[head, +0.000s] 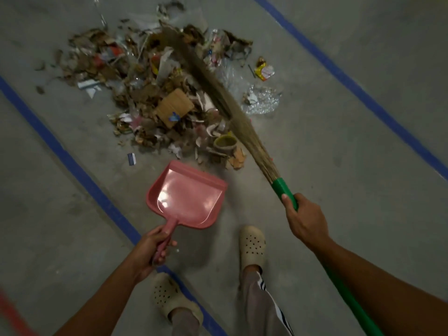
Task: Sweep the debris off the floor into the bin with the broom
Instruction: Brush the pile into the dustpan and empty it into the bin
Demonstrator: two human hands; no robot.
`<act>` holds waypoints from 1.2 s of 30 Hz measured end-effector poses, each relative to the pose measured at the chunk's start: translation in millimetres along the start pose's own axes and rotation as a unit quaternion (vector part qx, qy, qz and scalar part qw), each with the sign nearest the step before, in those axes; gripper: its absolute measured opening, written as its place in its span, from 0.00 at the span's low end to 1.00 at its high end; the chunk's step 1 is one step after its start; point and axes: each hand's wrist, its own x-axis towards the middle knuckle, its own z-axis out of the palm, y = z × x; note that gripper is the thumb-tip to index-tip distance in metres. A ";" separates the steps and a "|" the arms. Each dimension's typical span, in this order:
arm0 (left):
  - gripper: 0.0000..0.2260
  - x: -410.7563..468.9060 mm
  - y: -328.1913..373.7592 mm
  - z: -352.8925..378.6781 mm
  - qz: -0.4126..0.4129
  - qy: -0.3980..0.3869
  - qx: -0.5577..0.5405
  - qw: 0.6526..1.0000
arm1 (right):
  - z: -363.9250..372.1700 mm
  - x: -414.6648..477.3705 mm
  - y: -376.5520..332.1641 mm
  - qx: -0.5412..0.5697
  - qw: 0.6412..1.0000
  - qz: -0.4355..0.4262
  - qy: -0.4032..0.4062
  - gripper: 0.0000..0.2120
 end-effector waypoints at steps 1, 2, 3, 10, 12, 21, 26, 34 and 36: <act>0.13 1.9 3.2 -2.6 0.002 0.003 0.006 1.000 | -2.3 4.2 -1.0 0.017 1.000 0.019 0.006 0.22; 0.14 3.5 6.6 -5.4 0.004 0.005 0.012 1.000 | -5.0 9.8 -2.2 0.032 0.999 0.037 0.011 0.22; 0.14 5.1 8.5 -8.6 0.005 0.009 0.021 1.000 | -7.1 16.3 -2.9 0.042 0.998 0.052 0.011 0.23; 0.16 23.2 9.3 -10.7 0.006 0.083 0.100 0.992 | -10.1 77.6 -9.1 0.100 0.984 0.146 -0.015 0.25; 0.17 38.9 8.8 -9.4 0.002 0.092 0.098 0.991 | -8.0 101.6 -13.5 0.092 0.984 0.154 -0.006 0.26; 0.08 163.7 13.9 -23.0 0.006 0.101 0.084 0.991 | 30.2 228.2 -70.1 0.122 0.981 0.148 -0.042 0.29; 0.07 213.5 58.5 -11.9 0.052 0.063 0.095 0.992 | 76.4 216.3 -111.6 0.009 0.993 0.007 -0.115 0.25; 0.06 210.6 102.2 -18.1 0.057 0.044 0.096 0.993 | 69.4 177.9 -99.8 0.005 0.998 0.036 -0.058 0.26; 0.07 203.6 101.0 -35.7 0.051 0.059 0.093 0.993 | 57.5 188.5 -107.0 0.039 0.996 0.065 -0.041 0.26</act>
